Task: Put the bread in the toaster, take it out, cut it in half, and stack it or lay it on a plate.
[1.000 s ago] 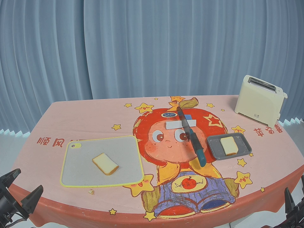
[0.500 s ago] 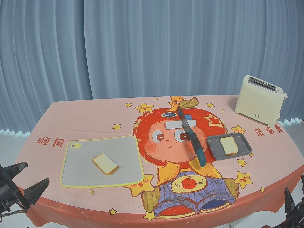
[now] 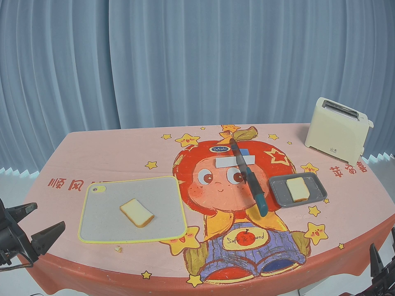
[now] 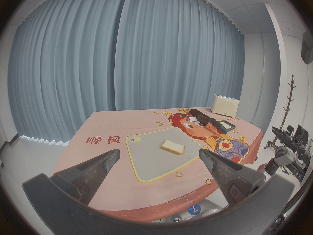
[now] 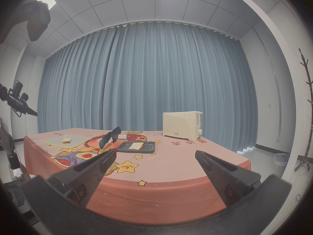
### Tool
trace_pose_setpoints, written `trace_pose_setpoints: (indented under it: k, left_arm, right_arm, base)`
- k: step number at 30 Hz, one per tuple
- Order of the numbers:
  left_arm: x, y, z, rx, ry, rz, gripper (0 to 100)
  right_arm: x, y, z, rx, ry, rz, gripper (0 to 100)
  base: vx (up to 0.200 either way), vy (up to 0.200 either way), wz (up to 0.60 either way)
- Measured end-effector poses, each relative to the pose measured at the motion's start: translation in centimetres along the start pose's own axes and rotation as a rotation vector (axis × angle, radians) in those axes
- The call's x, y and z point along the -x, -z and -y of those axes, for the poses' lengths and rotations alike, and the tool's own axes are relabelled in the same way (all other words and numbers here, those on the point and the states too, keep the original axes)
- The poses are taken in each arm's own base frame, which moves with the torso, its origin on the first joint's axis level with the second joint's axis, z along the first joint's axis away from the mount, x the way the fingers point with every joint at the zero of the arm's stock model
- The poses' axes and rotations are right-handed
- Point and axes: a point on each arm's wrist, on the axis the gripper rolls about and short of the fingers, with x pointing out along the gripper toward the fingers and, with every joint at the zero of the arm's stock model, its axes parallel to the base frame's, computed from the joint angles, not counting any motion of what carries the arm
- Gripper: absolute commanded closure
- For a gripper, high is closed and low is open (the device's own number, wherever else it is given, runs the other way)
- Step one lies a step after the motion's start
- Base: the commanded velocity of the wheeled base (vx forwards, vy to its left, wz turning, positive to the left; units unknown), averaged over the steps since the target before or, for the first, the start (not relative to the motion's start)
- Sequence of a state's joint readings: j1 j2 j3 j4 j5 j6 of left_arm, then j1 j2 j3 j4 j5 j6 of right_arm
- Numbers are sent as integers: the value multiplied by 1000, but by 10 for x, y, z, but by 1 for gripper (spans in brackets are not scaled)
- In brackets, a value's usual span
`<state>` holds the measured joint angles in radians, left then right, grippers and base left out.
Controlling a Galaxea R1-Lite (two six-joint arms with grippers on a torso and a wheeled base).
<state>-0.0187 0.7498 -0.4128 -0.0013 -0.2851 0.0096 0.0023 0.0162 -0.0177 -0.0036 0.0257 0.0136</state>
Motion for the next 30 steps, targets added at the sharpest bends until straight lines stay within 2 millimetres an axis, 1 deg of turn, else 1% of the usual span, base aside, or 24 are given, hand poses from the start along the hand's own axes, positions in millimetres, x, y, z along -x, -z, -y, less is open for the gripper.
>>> trace_pose_setpoints:
  k: [11,16,24,27,30]
  left_arm:
    - [-6,-3,-2,-18,-4,-21,0]
    - [-13,-2,-4,-81,-12,-52,0]
    - [-17,0,-5,-89,-12,-79,0]
    - [-17,-4,-5,-91,-10,-71,0]
    - [-16,-11,-5,-97,-8,-52,0]
  right_arm:
    - [0,0,0,0,0,0,0]
    - [0,0,0,0,0,-1,0]
    - [0,0,0,0,2,-1,0]
    - [0,0,0,0,2,-1,0]
    - [0,0,0,0,2,-1,0]
  base:
    - [0,0,0]
    - [0,0,0]
    - [0,0,0]
    - [0,0,0]
    - [0,0,0]
